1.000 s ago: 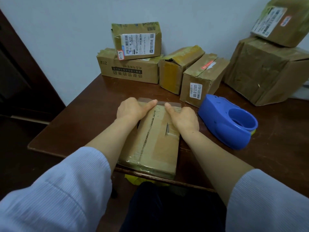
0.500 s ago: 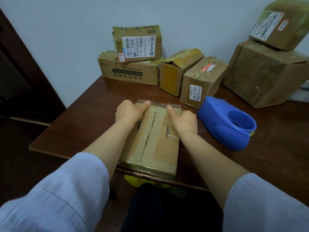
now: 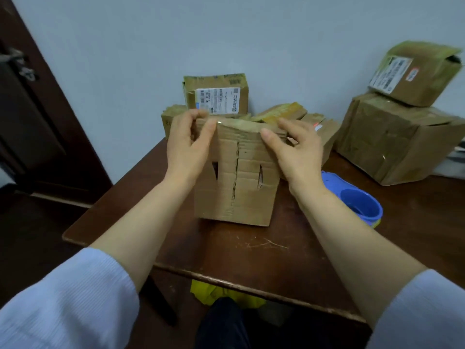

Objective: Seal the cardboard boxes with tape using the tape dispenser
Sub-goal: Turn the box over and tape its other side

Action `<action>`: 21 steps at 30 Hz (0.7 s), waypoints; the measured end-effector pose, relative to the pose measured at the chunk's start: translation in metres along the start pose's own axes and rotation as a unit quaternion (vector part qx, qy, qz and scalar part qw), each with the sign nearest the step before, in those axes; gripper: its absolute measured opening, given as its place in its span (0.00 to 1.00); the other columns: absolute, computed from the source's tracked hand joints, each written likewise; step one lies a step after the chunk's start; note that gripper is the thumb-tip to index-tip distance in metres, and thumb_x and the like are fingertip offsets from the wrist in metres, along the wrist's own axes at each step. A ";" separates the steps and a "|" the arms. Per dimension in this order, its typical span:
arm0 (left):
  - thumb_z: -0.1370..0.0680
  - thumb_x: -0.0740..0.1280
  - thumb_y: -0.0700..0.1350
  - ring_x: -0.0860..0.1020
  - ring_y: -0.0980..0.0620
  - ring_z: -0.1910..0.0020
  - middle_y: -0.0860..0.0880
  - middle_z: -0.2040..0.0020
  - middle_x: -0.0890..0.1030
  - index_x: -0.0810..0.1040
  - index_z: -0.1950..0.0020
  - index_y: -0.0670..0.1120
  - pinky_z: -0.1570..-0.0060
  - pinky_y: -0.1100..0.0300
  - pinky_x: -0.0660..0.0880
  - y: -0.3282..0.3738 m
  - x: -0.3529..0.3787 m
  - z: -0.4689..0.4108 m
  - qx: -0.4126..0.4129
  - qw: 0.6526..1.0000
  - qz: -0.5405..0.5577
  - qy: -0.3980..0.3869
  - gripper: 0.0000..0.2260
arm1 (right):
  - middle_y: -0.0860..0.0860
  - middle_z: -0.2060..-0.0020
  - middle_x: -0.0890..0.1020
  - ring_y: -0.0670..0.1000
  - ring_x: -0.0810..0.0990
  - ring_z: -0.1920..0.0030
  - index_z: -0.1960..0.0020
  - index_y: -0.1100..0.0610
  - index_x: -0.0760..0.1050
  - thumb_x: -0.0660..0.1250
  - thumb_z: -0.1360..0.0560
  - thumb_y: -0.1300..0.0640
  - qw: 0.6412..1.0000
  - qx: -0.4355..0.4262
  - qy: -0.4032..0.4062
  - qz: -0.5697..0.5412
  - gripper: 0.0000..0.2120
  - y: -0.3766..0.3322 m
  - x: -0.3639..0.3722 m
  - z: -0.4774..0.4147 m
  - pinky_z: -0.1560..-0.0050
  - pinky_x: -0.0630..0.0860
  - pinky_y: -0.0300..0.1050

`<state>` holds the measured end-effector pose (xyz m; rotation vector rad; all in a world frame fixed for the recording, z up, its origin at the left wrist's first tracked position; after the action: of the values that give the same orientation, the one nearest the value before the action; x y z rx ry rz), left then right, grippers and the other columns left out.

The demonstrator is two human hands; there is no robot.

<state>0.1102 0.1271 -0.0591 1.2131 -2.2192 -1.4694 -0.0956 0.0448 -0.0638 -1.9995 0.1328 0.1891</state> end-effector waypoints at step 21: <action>0.28 0.70 0.40 0.73 0.63 0.60 0.57 0.56 0.71 0.77 0.62 0.55 0.54 0.70 0.70 0.007 -0.042 0.046 -0.042 0.983 0.070 0.164 0.10 | 0.47 0.55 0.77 0.39 0.75 0.54 0.70 0.46 0.74 0.78 0.36 0.53 0.997 -0.025 0.059 -0.032 0.13 -0.025 -0.007 0.038 0.52 0.71 0.30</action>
<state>0.1067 0.1894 -0.0644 1.1514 -1.9593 -1.2000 -0.1004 0.0903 -0.0559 -2.0619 0.1399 0.0325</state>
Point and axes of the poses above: each hand's wrist, its own z-axis away from the middle knuckle, its own x-axis out of the palm, y = z × x, the point moved 8 cm from there along -z, towards the middle knuckle
